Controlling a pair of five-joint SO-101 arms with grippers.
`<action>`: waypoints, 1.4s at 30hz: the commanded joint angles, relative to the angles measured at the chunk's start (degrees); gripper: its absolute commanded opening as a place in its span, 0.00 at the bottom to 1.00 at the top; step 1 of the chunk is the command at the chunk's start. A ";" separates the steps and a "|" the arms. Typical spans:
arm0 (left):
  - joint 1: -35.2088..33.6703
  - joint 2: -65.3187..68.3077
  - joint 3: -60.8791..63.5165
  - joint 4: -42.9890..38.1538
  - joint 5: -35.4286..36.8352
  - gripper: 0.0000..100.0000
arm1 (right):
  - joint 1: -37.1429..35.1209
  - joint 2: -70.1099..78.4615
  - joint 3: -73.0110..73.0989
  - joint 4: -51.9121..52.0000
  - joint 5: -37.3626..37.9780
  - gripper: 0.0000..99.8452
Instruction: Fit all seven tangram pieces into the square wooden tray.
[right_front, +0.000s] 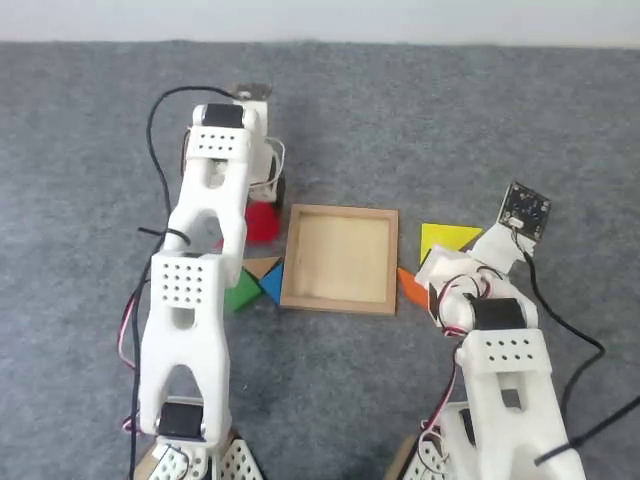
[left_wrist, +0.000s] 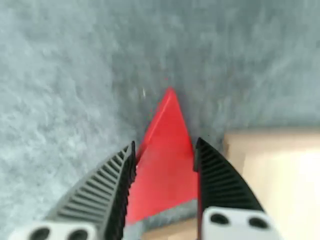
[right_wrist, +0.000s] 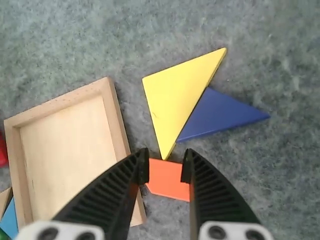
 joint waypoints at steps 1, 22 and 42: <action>1.05 -7.65 6.73 2.29 -6.77 0.17 | -0.13 -2.07 -0.62 -1.19 0.53 0.13; -3.52 -14.15 18.07 -5.36 -42.20 0.30 | -0.13 -2.07 -0.53 -1.19 0.53 0.13; -2.29 -13.45 18.33 -5.27 -46.51 0.30 | -0.04 -2.07 -0.26 -2.24 0.62 0.13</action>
